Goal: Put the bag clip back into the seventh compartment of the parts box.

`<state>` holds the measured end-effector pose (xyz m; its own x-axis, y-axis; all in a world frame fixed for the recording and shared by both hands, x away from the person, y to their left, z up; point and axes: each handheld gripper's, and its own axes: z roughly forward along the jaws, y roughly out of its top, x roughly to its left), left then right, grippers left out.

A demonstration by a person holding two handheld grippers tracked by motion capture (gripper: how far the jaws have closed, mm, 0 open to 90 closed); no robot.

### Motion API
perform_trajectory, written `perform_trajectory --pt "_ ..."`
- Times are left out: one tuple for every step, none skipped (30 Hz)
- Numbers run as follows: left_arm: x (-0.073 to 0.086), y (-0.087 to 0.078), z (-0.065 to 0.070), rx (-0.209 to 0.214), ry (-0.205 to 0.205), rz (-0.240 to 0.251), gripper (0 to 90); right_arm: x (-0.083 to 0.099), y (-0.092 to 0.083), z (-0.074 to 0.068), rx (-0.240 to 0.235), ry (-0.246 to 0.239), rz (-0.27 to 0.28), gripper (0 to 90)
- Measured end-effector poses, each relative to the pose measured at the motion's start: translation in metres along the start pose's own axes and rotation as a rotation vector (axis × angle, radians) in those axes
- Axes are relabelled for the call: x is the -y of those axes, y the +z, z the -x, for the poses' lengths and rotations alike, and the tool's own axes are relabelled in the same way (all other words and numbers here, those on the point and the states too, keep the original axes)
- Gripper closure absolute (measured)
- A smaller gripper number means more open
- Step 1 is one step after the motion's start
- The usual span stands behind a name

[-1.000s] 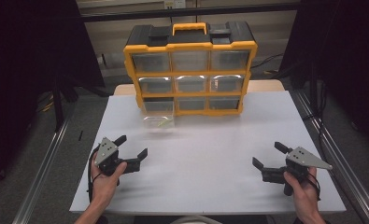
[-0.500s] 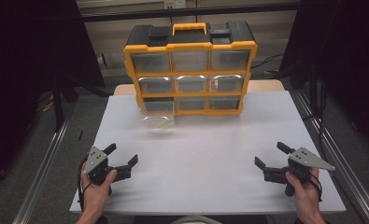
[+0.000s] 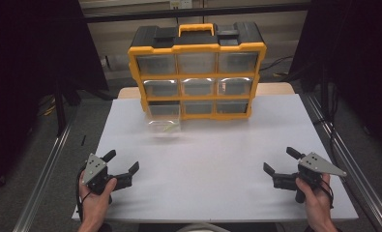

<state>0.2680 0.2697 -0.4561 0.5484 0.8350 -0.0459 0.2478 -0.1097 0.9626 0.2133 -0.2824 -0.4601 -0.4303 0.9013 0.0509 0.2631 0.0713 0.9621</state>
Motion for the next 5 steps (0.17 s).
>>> perform_trajectory --pt "0.0003 0.0002 -0.0015 -0.003 0.012 -0.015 3.9 -0.0001 0.0001 0.0002 0.001 0.003 0.003 0.0" --pt "0.0006 0.001 -0.0023 0.004 0.003 -0.018 3.9 -0.0002 -0.0002 -0.0001 0.001 0.007 0.003 0.0" --pt "0.0003 0.0011 -0.0025 0.001 -0.004 -0.013 3.9 -0.0002 -0.0003 0.0 -0.001 0.003 0.003 0.0" --pt "-0.0001 0.0007 -0.0032 -0.001 0.008 -0.012 3.9 -0.0001 -0.0002 0.0 -0.002 0.001 0.001 0.0" --pt "-0.0002 0.0006 -0.0031 -0.002 0.012 -0.014 3.9 -0.0001 -0.0001 -0.0002 -0.005 0.001 -0.001 0.0"
